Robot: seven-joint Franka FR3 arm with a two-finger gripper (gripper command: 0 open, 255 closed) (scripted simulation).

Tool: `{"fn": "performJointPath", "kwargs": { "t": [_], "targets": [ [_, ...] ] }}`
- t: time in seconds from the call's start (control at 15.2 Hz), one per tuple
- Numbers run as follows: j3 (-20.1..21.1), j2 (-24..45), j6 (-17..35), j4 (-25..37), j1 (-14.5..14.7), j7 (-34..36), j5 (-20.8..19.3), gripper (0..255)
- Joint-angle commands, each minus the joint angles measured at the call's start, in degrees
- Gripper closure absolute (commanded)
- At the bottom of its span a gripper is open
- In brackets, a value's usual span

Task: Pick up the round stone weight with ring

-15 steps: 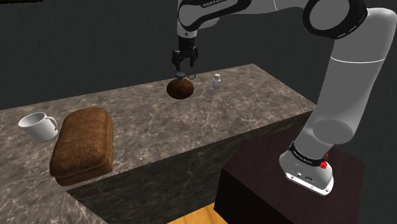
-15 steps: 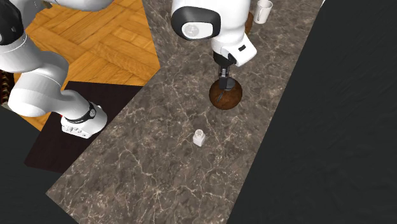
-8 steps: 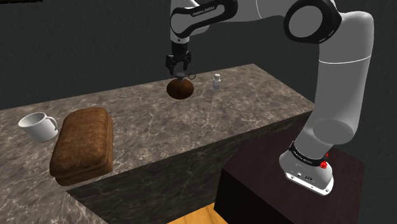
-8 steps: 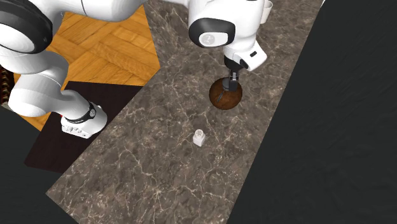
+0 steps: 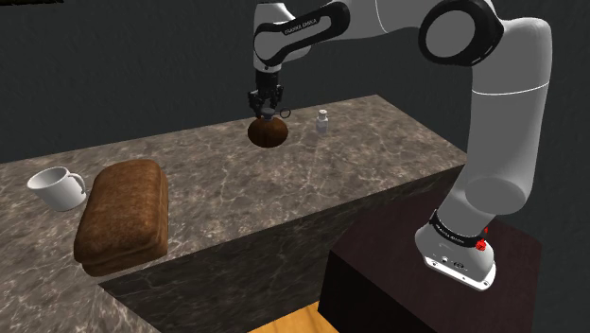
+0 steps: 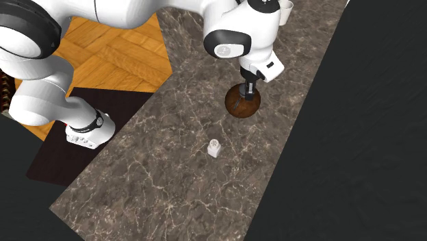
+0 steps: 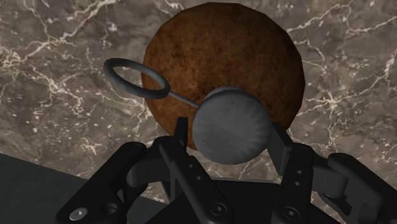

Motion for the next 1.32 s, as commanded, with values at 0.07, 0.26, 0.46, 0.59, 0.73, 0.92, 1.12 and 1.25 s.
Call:
{"fn": "performJointPath", "kwargs": {
  "t": [0.07,0.26,0.46,0.59,0.73,0.92,1.12,1.25],
  "targets": [
    [0.0,0.0,0.0,-0.1,0.0,0.0,0.0,255],
    [0.0,0.0,0.0,-0.1,0.0,0.0,0.0,255],
    [0.0,-0.2,-0.7,0.4,0.0,0.0,0.0,255],
    [0.0,-0.6,-2.1,1.5,0.0,0.1,0.0,255],
    [0.0,-0.9,-3.5,2.6,0.0,0.2,0.0,255],
    [0.0,-1.3,-5.6,4.3,0.0,0.3,-0.1,255],
    [0.0,-1.5,-7.8,6.3,0.0,0.4,-0.1,255],
    [0.0,-1.6,-9.3,7.7,0.0,0.5,-0.1,255]
  ]
}}
